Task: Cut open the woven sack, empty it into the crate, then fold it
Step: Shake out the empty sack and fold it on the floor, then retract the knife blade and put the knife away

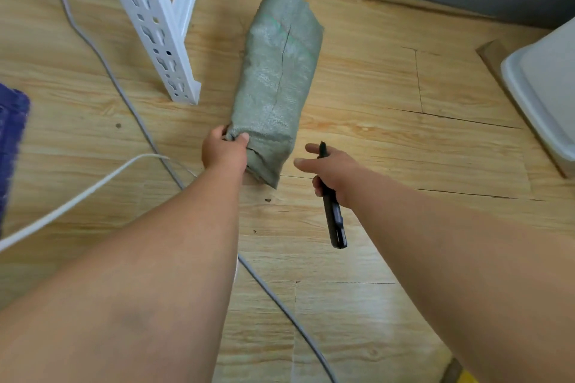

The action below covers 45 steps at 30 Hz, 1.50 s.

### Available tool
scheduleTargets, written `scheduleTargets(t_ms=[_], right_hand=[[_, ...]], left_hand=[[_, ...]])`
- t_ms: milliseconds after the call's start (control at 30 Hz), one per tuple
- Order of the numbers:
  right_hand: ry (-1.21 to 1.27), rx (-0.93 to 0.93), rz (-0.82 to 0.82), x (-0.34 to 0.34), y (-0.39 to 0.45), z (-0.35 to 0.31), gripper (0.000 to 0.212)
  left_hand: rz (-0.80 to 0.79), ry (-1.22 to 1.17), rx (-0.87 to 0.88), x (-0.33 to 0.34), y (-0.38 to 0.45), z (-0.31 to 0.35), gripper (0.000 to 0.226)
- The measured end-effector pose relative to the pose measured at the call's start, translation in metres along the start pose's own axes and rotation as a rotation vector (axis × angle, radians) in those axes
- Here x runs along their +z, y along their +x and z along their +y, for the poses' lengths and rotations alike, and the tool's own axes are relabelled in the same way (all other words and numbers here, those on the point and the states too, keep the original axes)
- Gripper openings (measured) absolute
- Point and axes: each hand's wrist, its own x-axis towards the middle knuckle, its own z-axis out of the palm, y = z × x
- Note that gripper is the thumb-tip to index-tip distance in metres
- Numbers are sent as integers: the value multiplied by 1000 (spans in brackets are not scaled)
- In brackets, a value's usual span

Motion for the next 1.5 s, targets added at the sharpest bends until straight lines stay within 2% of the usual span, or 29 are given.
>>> scheduleTargets(t_ms=[67, 133, 233, 267, 300, 333, 367, 433, 467, 533, 600, 667, 700, 733, 767, 800, 833, 867, 933, 967, 1000, 1033, 1100, 1200, 1300, 1367, 1500], right_hand=[[-41, -21, -57, 14, -3, -12, 53], [-29, -22, -55, 25, -4, -20, 51], [2, 13, -46, 38, -8, -25, 30], [-9, 22, -40, 40, -9, -25, 22], [-21, 28, -33, 42, -10, -25, 17], [-27, 26, -24, 43, -10, -25, 14], [-22, 19, -15, 44, -10, -25, 13], [-6, 9, -5, 46, -10, -24, 15], [-3, 5, 0, 47, -10, -24, 15], [-12, 11, 7, 48, -12, -23, 12], [-31, 35, -4, 47, -13, -22, 14], [-41, 47, -26, 45, -14, -22, 19], [-28, 45, -25, 45, -14, -23, 20], [2, 38, -14, 44, -13, -23, 20], [45, 31, 6, 44, -12, -26, 20], [90, 23, 28, 42, -10, -28, 18], [120, 14, 44, 39, -8, -32, 18], [127, 4, 52, 35, -7, -36, 23], [130, -9, 70, 27, -6, -44, 41], [140, -20, 94, 22, -8, -49, 47], [154, -39, 126, 19, -9, -53, 49], [167, -69, 157, 17, -11, -58, 49], [194, -145, 165, 14, -14, -65, 40], [226, -225, 89, 18, -23, -72, 8], [222, -282, 47, 25, -32, -75, 12], [178, -305, 23, 29, -40, -77, 17], [226, -331, -45, 34, -55, -88, 27]], left_hand=[[130, -12, 2, -17, 12, 3, 40], [190, -24, -30, -31, 24, 5, 39], [290, -30, -47, -45, 27, 13, 66], [367, 102, 30, -48, 20, 14, 71], [462, 294, 179, -49, 10, 14, 69], [528, 478, 376, -50, -1, 13, 60], [516, 619, 578, -50, -11, 11, 48], [284, 844, 820, -45, -20, 2, 32], [141, 949, 838, -43, -21, -4, 34], [-116, 1187, 738, -41, -17, -15, 54], [-349, 1427, 552, -46, -11, -21, 78], [-402, 1521, 487, -50, -7, -20, 82], [-366, 1473, 529, -50, -9, -17, 75], [-292, 1326, 586, -49, -12, -12, 64], [-229, 1108, 614, -46, -17, -6, 54], [-243, 865, 560, -42, -24, 0, 50], [-358, 662, 434, -40, -30, 6, 51], [-552, 515, 272, -38, -38, 13, 55], [-949, 352, -67, -37, -58, 22, 66], [-1071, 302, -168, -36, -66, 24, 69], [-1121, 261, -209, -34, -72, 25, 70], [-1113, 226, -199, -32, -77, 27, 67], [-1023, 168, -109, -28, -83, 32, 47], [-908, 83, -1, -34, -84, 42, 31], [-867, 24, 80, -43, -89, 55, 27], [-785, 49, 157, -46, -93, 64, 21], [-675, 43, 210, -53, -97, 88, 26]])
